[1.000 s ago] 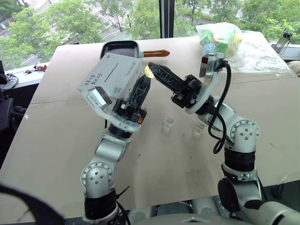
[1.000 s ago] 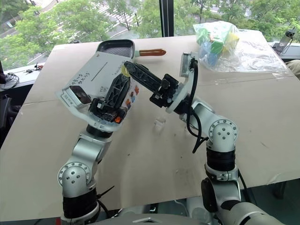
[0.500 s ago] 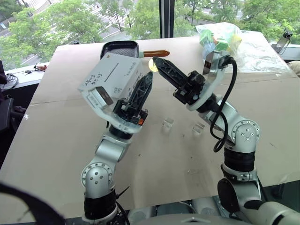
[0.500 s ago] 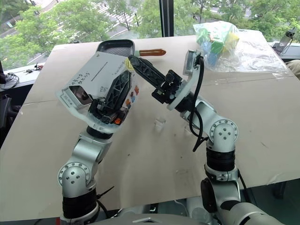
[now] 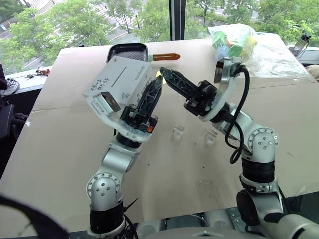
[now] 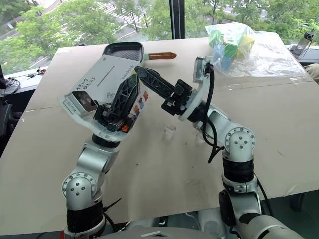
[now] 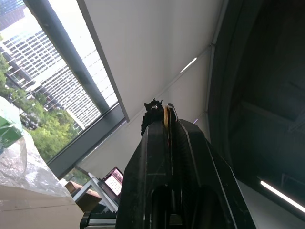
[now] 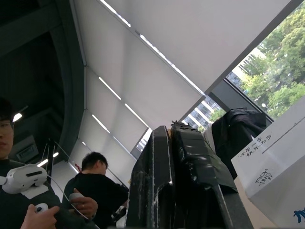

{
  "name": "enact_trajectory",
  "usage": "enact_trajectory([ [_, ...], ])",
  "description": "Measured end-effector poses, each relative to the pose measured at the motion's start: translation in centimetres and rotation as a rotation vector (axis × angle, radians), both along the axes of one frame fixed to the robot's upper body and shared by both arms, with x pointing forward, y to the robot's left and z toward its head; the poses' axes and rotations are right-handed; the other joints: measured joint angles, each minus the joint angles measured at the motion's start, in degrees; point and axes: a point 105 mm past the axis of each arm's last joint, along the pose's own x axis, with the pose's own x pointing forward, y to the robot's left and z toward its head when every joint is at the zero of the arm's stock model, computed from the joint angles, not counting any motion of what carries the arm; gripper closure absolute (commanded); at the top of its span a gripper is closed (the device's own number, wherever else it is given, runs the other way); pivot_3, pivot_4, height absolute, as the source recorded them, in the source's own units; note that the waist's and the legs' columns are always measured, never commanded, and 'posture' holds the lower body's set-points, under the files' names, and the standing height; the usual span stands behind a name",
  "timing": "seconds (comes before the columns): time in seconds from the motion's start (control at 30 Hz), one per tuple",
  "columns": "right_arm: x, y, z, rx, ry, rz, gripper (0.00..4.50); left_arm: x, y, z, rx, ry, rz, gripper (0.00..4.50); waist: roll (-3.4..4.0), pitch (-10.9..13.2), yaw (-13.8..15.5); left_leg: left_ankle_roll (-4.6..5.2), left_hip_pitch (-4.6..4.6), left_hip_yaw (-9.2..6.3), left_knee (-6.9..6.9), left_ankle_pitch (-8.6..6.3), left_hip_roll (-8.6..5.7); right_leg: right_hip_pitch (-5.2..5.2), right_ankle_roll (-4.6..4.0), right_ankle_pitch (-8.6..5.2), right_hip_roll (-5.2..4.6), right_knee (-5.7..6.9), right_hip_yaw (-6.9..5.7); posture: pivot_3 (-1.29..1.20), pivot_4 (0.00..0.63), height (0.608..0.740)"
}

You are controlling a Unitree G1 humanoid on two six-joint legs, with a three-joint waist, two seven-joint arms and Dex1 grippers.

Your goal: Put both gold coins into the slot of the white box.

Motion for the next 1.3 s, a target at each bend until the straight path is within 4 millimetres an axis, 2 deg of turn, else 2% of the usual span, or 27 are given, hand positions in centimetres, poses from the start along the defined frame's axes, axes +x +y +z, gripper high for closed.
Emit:
enact_trajectory([
  [0.07, 0.0, 0.0, 0.0, -0.001, -0.003, 0.003, 4.50, 0.0, 0.0, 0.0, -0.002, -0.002, -0.002, 4.15, 0.00, 0.00, 0.00, 0.00, 0.00, 0.01, 0.00, 0.00, 0.00, 0.00, 0.00, 0.00, 0.00, 0.00, 0.00, 0.00, 0.150, 0.721],
  [0.1, -0.1, 0.0, 0.0, -0.001, -0.004, 0.005, 4.50, -0.1, 0.0, 0.0, -0.002, -0.005, -0.003, 4.35, 0.00, 0.00, 0.00, 0.00, 0.00, 0.01, 0.00, 0.00, 0.00, 0.00, 0.00, 0.00, 0.00, 0.00, 0.00, 0.00, 0.150, 0.721],
  [0.47, -0.2, 0.1, -0.1, -0.006, -0.011, 0.012, 4.50, 0.0, -0.1, 0.1, -0.003, -0.006, -0.002, 4.35, 0.00, 0.00, 0.02, 0.00, 0.00, 0.00, 0.00, 0.00, 0.00, 0.00, 0.00, 0.00, 0.00, -0.01, 0.00, 0.00, 0.150, 0.721],
  [0.57, -0.2, 0.0, -0.2, -0.016, -0.014, 0.012, 3.55, 0.1, -0.2, 0.0, 0.010, -0.001, 0.005, 4.50, 0.00, 0.00, 0.03, 0.00, 0.00, 0.00, 0.00, 0.00, 0.00, 0.01, 0.00, 0.00, 0.00, -0.02, 0.01, 0.00, 0.150, 0.721],
  [0.7, -0.9, 1.0, -0.8, -0.051, -0.016, 0.060, 1.59, 0.2, -0.6, 0.0, 0.027, 0.007, -0.005, 4.50, 0.00, 0.00, 0.00, 0.00, 0.00, 0.00, -0.01, 0.00, 0.00, 0.01, 0.00, 0.00, 0.00, -0.03, 0.00, 0.00, 0.150, 0.721],
  [0.83, -0.8, 1.0, -0.8, -0.051, -0.020, 0.058, 0.04, 0.3, -0.6, -0.1, 0.032, 0.012, -0.004, 4.50, 0.00, 0.00, 0.11, 0.00, 0.00, 0.00, -0.01, 0.00, 0.00, 0.02, 0.00, 0.00, 0.00, -0.07, 0.00, 0.00, 0.150, 0.721],
  [1.03, -0.5, 0.9, -0.9, -0.061, -0.016, 0.032, 0.01, 0.5, -0.5, -0.2, 0.039, 0.026, 0.010, 4.50, 0.00, 0.00, 0.10, 0.00, 0.00, -0.02, -0.03, 0.00, 0.00, 0.02, 0.00, 0.00, 0.00, -0.08, -0.01, 0.00, 0.150, 0.721],
  [1.1, -0.1, 0.3, -1.3, -0.099, -0.035, 0.002, 0.01, 1.2, -0.5, 0.0, 0.113, 0.020, 0.064, 4.50, -0.01, 0.00, 0.28, 0.00, 0.00, -0.03, -0.02, 0.00, -0.01, 0.03, 0.00, 0.00, 0.00, -0.07, -0.04, 0.00, 0.150, 0.721],
  [1.2, 1.3, -1.7, -2.1, -0.183, -0.079, -0.104, 0.01, 2.6, 1.4, 1.5, 0.213, -0.014, 0.221, 4.50, -0.01, 0.01, 0.55, 0.01, -0.02, -0.04, -0.01, 0.01, -0.07, 0.07, 0.01, 0.01, -0.01, -0.12, -0.05, 0.00, 0.150, 0.721],
  [1.3, 2.5, -4.0, -2.7, -0.311, -0.207, -0.204, 0.01, 3.5, 3.3, 4.2, 0.340, -0.080, 0.375, 4.50, -0.03, 0.04, 0.46, 0.02, -0.07, -0.04, -0.01, 0.00, -0.07, 0.03, 0.04, 0.02, -0.01, -0.14, -0.06, 0.00, 0.150, 0.721],
])
